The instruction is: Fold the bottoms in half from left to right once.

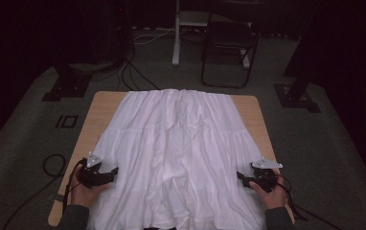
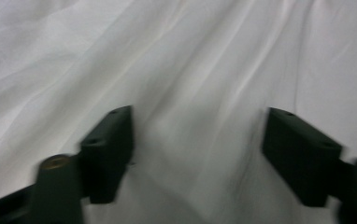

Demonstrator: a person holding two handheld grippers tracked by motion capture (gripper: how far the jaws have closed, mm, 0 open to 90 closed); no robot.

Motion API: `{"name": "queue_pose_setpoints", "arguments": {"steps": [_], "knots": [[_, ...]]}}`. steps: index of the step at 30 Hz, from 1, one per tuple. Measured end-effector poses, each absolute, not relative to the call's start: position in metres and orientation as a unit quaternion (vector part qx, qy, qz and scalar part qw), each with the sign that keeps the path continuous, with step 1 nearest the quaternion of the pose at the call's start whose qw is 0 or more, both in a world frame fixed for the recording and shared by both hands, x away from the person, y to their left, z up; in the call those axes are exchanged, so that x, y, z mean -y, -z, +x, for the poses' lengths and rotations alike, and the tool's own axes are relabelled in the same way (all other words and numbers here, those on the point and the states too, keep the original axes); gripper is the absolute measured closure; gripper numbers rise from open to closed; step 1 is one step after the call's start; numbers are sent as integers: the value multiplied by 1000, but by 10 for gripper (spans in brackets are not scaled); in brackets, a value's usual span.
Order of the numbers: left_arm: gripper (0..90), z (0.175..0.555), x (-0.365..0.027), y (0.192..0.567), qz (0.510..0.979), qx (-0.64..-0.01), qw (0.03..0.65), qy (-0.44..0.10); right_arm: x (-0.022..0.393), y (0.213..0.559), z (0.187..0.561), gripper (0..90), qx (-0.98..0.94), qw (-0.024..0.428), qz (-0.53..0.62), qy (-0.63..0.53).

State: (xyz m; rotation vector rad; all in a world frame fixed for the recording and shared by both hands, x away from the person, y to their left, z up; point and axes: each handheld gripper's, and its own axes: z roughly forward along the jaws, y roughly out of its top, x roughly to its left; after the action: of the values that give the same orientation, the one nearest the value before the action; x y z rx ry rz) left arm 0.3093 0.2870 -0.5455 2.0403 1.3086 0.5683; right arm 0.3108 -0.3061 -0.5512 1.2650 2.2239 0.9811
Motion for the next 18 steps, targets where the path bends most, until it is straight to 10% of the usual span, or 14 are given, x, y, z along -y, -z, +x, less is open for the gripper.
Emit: {"name": "queue_pose_setpoints", "arguments": {"steps": [9,12,18], "knots": [[178,311,-283,545,764,-514,319,-224,304,552,313,103,-807,184,438,-349],[414,307,-288,541,761,-511,328,-229,304,552,313,117,-807,185,439,-349],[326,285,-311,519,742,-524,323,-265,306,552,311,173,-801,190,444,-353]]}}
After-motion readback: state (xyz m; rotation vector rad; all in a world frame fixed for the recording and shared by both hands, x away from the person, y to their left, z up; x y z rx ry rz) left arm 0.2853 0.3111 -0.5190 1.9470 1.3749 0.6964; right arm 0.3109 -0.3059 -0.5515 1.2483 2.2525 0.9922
